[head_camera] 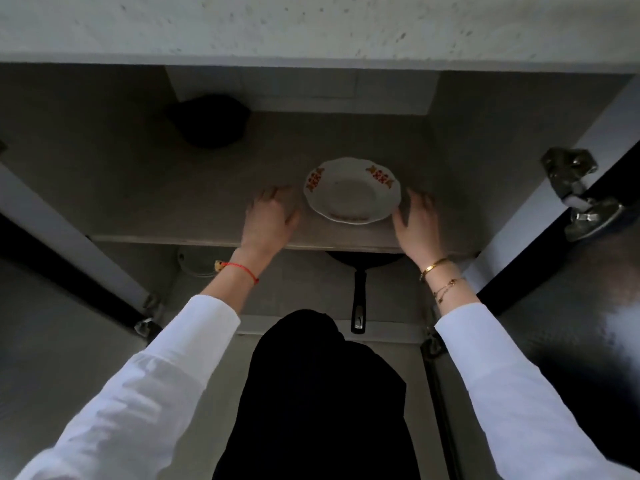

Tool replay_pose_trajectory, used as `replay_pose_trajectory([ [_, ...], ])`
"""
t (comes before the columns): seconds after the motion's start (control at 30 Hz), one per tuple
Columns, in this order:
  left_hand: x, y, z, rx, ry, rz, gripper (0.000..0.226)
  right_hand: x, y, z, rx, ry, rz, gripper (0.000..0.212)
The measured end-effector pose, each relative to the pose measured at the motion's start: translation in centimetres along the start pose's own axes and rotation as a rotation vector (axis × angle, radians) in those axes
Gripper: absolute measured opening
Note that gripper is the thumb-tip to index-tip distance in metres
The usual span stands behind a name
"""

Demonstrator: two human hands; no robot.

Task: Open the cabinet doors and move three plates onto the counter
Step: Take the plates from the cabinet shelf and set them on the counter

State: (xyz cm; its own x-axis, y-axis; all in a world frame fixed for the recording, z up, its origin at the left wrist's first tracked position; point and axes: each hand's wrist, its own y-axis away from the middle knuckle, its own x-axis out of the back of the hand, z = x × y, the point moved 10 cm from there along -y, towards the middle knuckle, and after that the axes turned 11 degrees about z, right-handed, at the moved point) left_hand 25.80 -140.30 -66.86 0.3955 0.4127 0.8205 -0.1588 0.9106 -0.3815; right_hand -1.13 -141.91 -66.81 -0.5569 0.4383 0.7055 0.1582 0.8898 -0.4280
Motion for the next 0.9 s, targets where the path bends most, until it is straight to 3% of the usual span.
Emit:
replay_pose_trajectory([
  [0.33,-6.0,-4.6,-1.2,0.129,-0.015,-0.221,0.045,-3.5,-3.5,2.0,-0.071,0.095,-0.153,0.046],
  [0.9,-6.3,-3.9,-0.8,0.247,0.178,-0.157,0.026,-5.4,-2.7,3.0,-0.184,0.069,-0.289,0.036],
])
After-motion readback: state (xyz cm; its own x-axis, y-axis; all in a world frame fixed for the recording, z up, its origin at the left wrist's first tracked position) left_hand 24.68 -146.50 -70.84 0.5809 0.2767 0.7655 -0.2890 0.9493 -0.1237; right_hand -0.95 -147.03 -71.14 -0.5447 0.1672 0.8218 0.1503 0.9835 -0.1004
